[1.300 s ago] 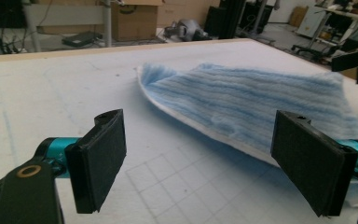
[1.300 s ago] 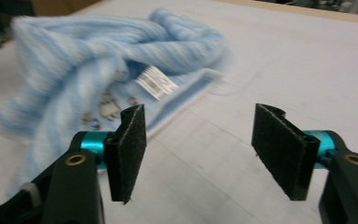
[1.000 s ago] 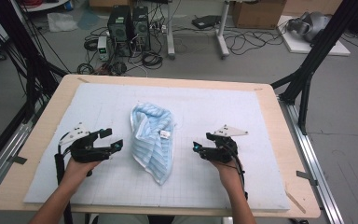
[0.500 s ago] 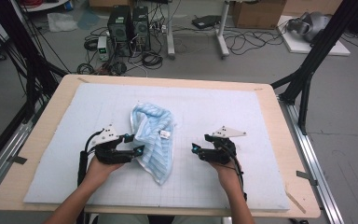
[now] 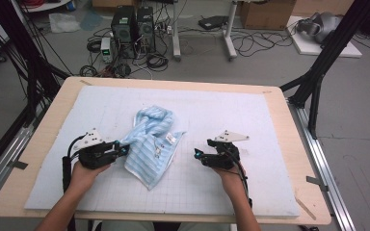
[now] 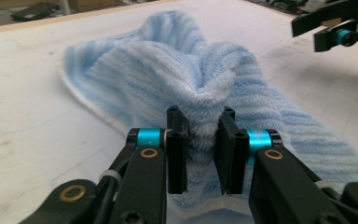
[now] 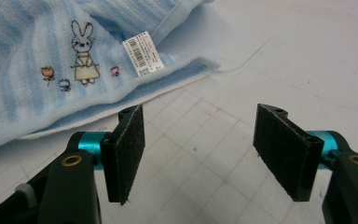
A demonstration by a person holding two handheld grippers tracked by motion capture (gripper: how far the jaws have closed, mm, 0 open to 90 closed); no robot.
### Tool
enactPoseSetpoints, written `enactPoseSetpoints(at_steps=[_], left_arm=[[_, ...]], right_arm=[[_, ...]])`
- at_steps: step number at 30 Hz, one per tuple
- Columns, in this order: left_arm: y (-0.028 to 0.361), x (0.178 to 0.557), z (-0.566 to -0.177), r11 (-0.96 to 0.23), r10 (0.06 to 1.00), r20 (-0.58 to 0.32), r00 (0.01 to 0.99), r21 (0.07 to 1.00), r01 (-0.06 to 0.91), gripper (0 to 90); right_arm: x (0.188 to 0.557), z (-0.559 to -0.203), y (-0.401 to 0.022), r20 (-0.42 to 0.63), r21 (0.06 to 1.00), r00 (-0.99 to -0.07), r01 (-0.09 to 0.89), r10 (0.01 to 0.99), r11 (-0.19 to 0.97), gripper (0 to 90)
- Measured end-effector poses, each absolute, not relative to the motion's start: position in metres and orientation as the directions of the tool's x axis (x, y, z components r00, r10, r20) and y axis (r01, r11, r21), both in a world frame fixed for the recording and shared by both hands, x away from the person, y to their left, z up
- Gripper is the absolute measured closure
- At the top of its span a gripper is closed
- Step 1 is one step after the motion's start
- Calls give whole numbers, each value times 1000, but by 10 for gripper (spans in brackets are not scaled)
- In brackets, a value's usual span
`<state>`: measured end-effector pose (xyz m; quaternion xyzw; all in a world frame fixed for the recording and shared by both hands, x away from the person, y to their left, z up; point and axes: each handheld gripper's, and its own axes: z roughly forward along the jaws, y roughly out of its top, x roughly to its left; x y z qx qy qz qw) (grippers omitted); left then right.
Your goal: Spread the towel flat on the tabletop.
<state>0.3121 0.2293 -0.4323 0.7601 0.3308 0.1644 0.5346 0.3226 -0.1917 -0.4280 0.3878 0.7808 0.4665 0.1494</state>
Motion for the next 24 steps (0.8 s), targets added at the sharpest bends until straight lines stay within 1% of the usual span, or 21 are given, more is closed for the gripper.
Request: enactPoseSetpoints(at_steps=[5,7,11,12,15,18,21,24], left_arm=[[240,312,-435,-202,712,-97,695,920,336,693],[243,313,-436,-198,717,-99,690,920,338,693],[246,314,-436,-209,711,-90,697,920,332,773],[246,314,-436,-208,710,-90,698,921,331,784],[247,315,-436,-209,712,-88,697,921,330,788],[247,315,-437,-205,712,-94,696,920,334,787],[248,315,-436,-205,711,-95,697,920,335,788],[248,316,-437,-203,709,-97,699,920,334,788]], right_arm=[[324,-428,-183,126,844,-663,462,738,271,334],[325,-428,-179,126,842,-665,464,737,275,334],[329,-429,-169,116,838,-670,462,733,290,343],[331,-430,-166,103,842,-679,448,727,300,363],[334,-431,-154,73,848,-697,420,714,324,419],[344,-431,-144,57,844,-699,415,712,340,463],[358,-431,-130,20,834,-716,397,698,383,479],[368,-435,-114,-19,802,-764,373,645,466,472]])
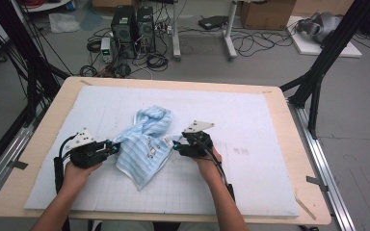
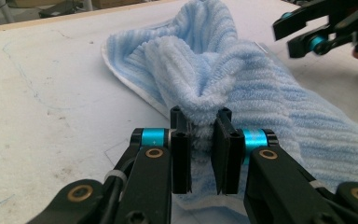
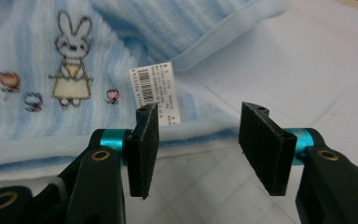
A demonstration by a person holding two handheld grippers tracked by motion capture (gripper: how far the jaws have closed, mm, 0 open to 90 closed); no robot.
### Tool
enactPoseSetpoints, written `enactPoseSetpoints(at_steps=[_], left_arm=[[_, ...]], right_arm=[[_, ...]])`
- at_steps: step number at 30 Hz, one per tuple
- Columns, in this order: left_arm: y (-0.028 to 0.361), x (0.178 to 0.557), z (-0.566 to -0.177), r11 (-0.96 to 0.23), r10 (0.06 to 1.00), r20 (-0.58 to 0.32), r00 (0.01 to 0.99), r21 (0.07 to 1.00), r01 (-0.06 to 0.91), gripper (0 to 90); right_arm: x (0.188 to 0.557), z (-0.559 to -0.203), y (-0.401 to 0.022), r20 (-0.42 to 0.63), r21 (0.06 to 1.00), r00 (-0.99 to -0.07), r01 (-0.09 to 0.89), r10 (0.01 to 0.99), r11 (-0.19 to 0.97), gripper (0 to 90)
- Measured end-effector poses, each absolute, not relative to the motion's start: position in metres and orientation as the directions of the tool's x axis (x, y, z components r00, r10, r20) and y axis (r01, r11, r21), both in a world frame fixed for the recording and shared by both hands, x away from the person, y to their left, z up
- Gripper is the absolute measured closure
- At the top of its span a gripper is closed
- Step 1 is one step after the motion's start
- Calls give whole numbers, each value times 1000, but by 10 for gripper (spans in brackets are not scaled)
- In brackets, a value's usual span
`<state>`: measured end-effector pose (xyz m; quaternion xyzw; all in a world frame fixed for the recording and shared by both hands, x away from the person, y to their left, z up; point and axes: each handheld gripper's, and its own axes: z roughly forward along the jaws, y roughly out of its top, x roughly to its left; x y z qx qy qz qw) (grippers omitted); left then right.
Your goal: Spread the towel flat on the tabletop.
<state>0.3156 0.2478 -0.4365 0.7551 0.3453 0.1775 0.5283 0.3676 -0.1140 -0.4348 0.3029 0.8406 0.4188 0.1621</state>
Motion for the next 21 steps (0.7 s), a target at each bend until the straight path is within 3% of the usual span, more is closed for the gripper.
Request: enactPoseSetpoints(at_steps=[5,10,12,21], left_arm=[[248,316,-436,-208,703,-94,705,921,329,792],[248,315,-436,-204,703,-95,705,923,327,792],[248,315,-436,-199,705,-95,702,924,326,792],[253,316,-435,-185,728,-97,679,925,331,767]], right_arm=[[382,-447,-103,36,738,-795,430,605,521,529],[380,-445,-100,21,735,-835,385,549,558,832],[376,-443,-97,-28,724,-841,355,540,591,847],[343,-425,-128,3,768,-856,333,516,547,856]])
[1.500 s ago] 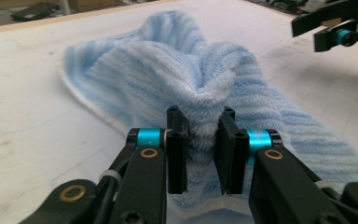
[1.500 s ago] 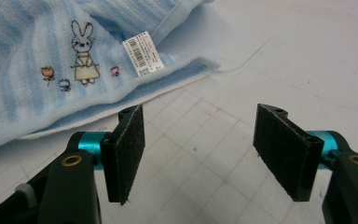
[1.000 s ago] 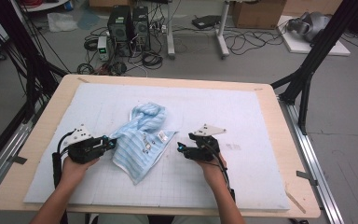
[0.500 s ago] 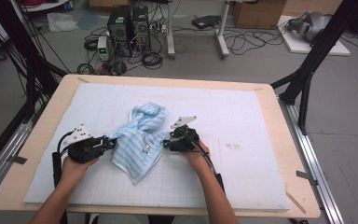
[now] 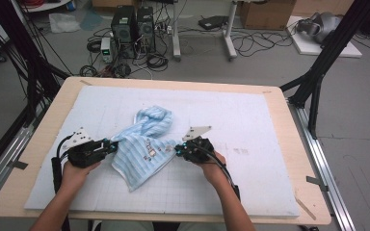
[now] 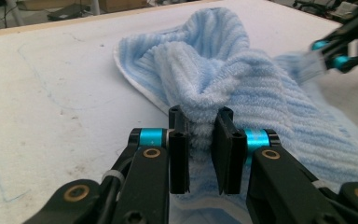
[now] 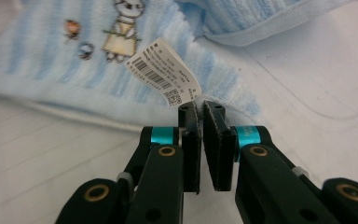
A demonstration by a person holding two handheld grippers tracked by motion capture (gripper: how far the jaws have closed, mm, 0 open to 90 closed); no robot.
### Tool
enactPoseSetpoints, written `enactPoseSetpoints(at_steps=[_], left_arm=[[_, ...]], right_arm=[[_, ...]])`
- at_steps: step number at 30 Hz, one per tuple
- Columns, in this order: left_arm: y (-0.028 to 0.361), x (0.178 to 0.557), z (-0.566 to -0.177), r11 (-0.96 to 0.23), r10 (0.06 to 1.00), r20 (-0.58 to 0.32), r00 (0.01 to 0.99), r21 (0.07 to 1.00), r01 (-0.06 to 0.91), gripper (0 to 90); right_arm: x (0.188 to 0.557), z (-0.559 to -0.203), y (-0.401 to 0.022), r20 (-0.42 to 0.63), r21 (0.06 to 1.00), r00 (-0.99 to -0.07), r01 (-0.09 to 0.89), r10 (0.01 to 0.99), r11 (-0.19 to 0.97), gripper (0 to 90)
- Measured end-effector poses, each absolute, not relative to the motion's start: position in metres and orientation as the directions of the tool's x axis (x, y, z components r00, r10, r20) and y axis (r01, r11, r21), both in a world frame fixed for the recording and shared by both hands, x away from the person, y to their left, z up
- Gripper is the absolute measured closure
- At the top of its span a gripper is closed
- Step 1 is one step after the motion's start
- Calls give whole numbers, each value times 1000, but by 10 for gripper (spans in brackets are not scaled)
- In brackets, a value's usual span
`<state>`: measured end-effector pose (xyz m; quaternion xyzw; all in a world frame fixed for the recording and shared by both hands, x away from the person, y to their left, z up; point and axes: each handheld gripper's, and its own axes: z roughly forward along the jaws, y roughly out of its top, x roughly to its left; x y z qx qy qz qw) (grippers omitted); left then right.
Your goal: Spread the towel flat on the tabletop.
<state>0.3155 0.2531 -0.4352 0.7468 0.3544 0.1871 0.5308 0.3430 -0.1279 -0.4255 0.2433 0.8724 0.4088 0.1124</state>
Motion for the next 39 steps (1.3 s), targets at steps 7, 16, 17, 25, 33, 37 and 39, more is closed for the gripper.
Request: enactPoseSetpoints(at_steps=[7,16,17,25,33,37,39], left_arm=[[248,315,-435,-199,717,-88,691,925,325,774],[247,316,-435,-208,718,-80,691,924,322,779],[247,316,-436,-207,719,-80,691,924,322,779],[247,316,-436,-205,714,-83,695,925,321,779],[246,315,-436,-211,705,-86,704,922,324,778],[237,314,-438,-233,683,-79,726,919,319,778],[232,314,-439,-246,671,-74,737,916,316,778]], right_arm=[[306,-418,-160,9,785,-862,320,507,530,900],[318,-422,-178,53,833,-764,389,643,393,623],[322,-423,-177,58,835,-750,399,659,380,593],[353,-446,-140,155,775,-764,487,626,403,563],[331,-437,-150,97,766,-839,406,535,498,845],[303,-432,-170,103,781,-855,386,508,491,846],[289,-431,-181,124,802,-868,373,481,467,845]])
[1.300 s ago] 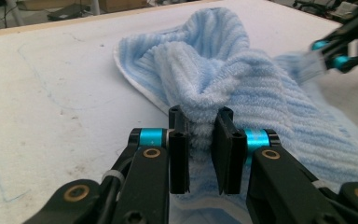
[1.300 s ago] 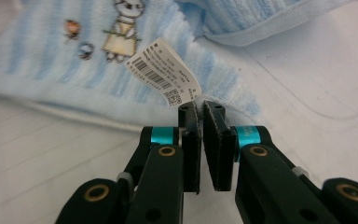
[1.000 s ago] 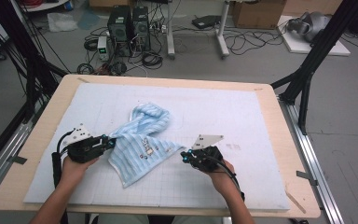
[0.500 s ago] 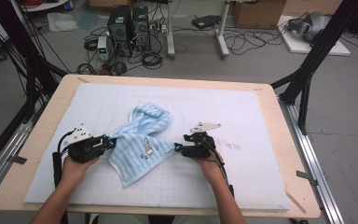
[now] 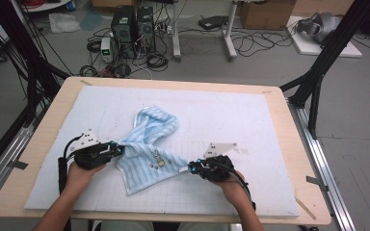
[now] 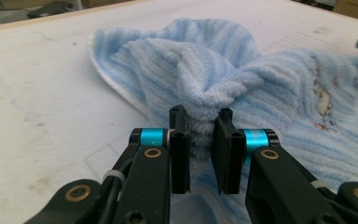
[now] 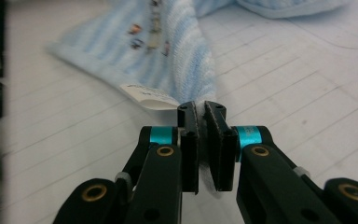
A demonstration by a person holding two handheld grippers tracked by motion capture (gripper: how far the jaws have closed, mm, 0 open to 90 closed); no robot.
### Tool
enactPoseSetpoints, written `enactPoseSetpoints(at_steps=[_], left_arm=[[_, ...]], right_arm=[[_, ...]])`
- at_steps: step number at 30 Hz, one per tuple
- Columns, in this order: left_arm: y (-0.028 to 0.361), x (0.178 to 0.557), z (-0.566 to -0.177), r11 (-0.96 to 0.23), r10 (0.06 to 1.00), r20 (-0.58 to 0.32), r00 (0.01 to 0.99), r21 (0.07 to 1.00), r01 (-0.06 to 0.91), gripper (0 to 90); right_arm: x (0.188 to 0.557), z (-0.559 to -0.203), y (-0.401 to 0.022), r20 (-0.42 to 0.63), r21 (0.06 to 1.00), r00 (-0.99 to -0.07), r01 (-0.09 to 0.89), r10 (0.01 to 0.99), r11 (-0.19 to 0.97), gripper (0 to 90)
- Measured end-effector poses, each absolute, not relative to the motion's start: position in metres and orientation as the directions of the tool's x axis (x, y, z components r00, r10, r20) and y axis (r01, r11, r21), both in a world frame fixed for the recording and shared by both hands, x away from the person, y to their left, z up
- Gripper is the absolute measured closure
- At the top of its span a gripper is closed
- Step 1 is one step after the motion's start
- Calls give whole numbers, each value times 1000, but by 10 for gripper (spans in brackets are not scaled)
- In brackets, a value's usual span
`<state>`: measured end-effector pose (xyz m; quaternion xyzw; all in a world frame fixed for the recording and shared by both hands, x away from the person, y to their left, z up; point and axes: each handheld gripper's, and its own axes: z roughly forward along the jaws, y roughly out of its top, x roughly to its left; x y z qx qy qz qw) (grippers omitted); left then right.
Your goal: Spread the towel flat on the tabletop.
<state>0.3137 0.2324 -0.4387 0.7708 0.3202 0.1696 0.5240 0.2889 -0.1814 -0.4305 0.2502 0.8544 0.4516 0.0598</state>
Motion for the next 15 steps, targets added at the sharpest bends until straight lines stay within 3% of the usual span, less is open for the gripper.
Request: enactPoseSetpoints(at_steps=[5,7,10,13,15], left_arm=[[226,314,-439,-259,659,-72,749,913,316,779],[226,314,-439,-255,663,-72,746,914,315,779],[230,315,-439,-250,669,-76,740,914,320,779],[232,316,-439,-244,672,-81,736,914,324,778],[234,316,-439,-247,670,-81,738,913,325,778]], right_arm=[[271,-437,-196,144,805,-866,384,480,452,806],[275,-436,-198,170,819,-851,403,497,410,658],[290,-428,-206,239,859,-804,437,544,269,565],[312,-424,-209,242,865,-745,456,622,209,545],[327,-424,-202,217,851,-718,472,662,232,544]])
